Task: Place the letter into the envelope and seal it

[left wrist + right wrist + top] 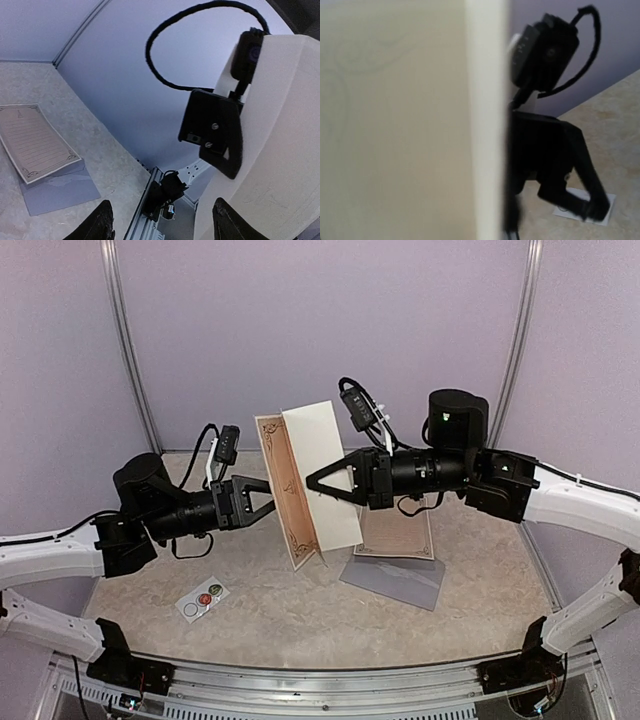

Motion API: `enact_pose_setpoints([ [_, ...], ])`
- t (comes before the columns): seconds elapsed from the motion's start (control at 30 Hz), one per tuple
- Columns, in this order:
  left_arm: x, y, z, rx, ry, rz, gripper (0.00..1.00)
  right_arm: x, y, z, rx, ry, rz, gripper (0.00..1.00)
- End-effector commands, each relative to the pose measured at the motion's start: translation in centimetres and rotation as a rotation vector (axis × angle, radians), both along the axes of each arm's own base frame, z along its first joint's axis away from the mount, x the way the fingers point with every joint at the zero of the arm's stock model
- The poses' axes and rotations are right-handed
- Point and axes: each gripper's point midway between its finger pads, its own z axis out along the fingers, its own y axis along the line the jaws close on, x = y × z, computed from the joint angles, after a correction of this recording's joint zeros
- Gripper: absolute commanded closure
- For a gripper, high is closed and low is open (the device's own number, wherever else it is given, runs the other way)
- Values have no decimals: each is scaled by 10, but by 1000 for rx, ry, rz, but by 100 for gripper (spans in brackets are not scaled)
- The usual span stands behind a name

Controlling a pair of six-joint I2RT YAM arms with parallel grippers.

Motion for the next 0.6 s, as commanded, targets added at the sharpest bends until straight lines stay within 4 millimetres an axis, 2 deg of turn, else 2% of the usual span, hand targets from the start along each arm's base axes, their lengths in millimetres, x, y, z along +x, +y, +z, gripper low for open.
enact_pose_setpoints([
  [0.0, -37, -16, 59, -155, -186, -173, 36, -14, 5, 2, 31, 3, 92, 100],
  [0.4, -39, -24, 76, -227, -209, -210, 37, -34, 6, -6, 9, 8, 192, 100],
  [0.57, -43, -24, 82, -254, -220, -235, 44, -35, 6, -15, -23, 19, 195, 100],
])
